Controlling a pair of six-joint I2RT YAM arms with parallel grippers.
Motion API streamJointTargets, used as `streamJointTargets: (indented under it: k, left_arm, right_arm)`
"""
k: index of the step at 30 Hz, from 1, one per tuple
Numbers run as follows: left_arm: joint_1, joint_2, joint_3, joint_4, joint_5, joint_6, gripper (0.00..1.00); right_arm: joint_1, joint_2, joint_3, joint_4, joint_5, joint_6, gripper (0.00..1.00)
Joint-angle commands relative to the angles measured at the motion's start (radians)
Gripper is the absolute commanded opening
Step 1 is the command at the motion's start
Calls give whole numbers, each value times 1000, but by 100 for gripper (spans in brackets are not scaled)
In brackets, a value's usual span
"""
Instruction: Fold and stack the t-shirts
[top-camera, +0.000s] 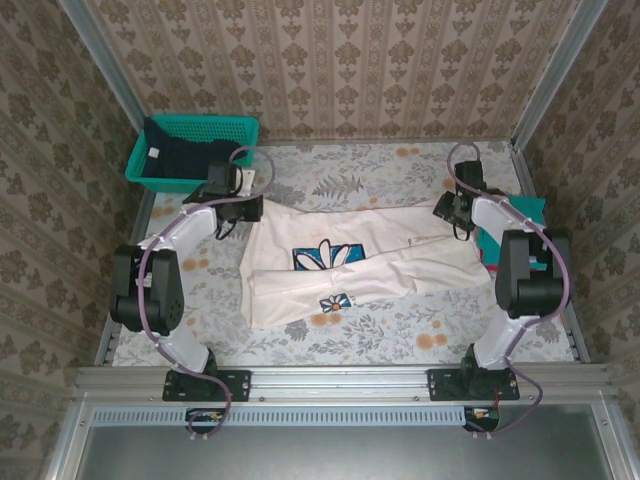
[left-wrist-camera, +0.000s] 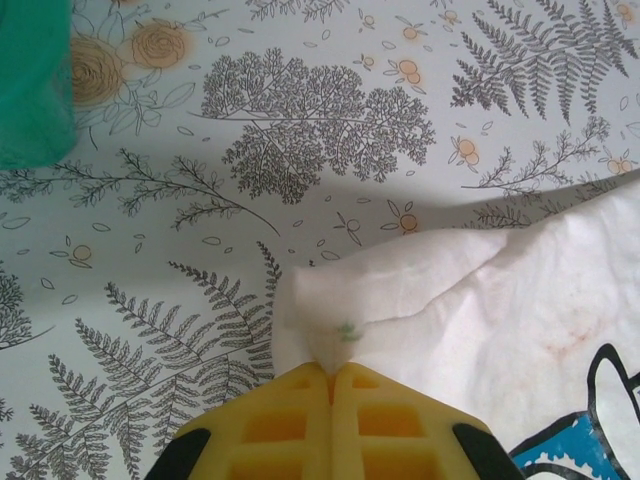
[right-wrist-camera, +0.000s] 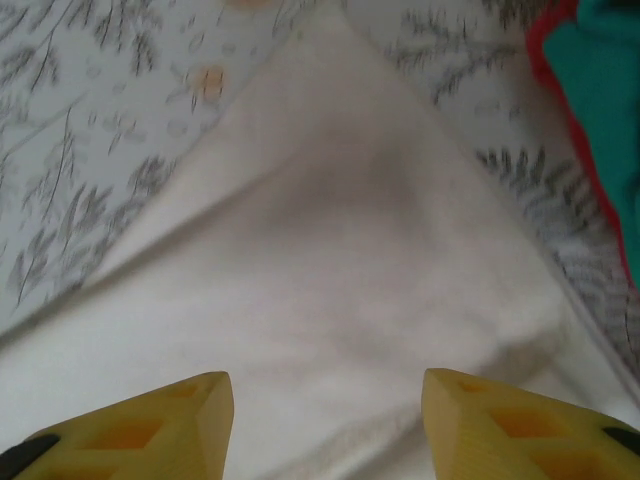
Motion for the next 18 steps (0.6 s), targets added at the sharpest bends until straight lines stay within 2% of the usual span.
streamJointTargets:
  k: [1,8,18]
  left_arm:
    - [1,-34,-22,20,23,1,0]
    - [3,-47,-34,9,22,7,0]
    - [4,-37,-32,15,42,-3,0]
  right_arm:
    - [-17,103,124,-74,63,-24,50]
    - [-47,291,363,-170,88,-23,43]
    - [-70,470,583,-285,58,-43,42]
